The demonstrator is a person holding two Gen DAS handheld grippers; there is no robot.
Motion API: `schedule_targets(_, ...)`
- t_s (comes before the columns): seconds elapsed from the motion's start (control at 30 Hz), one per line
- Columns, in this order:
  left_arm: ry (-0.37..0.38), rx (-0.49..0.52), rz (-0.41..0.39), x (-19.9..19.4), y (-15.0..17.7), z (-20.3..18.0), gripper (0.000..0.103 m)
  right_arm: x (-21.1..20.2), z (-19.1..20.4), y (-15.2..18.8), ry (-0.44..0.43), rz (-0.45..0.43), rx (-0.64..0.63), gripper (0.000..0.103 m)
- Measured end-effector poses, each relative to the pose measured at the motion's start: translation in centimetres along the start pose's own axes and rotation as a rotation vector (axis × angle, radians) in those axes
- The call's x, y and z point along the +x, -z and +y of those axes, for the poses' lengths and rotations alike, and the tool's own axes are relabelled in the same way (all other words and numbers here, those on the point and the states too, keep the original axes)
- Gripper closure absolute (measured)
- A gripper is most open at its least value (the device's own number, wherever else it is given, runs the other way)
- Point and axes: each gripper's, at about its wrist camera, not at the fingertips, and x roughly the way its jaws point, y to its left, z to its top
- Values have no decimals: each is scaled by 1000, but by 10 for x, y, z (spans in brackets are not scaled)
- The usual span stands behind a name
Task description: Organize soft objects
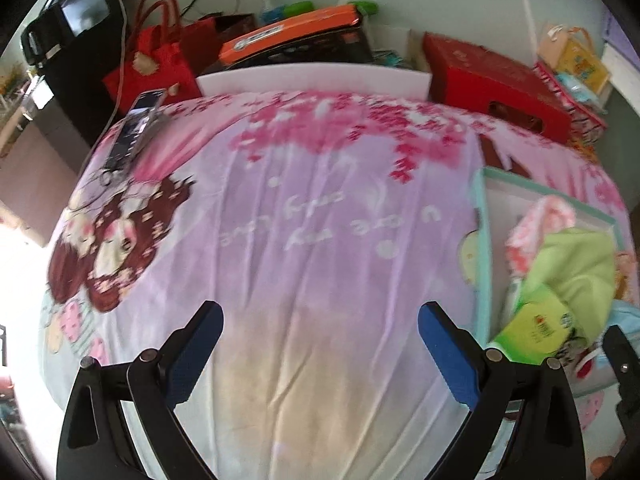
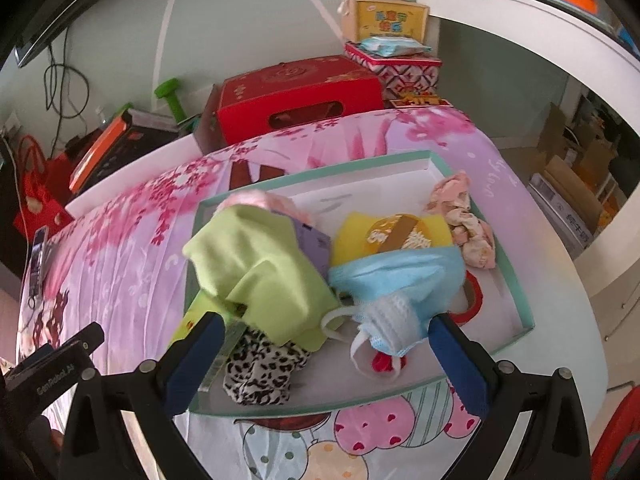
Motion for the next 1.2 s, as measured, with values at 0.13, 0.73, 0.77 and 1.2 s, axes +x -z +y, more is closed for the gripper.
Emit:
schedule_targets(0.13,-91,35,35,2,7,3,5,-1,8,3,2,23,-33,0)
schedule_targets(0.73,-67,82,46,-8,49,18,5,-8,34,44,-17,79,-142,0)
schedule_targets(0.77,-70,84,44,-7,50,19,5,-7,33,46,-18,85,-141,0)
schedule_targets(1.2,-15,77,78,2,50,23,5,5,43,55,-15,110,-185,0)
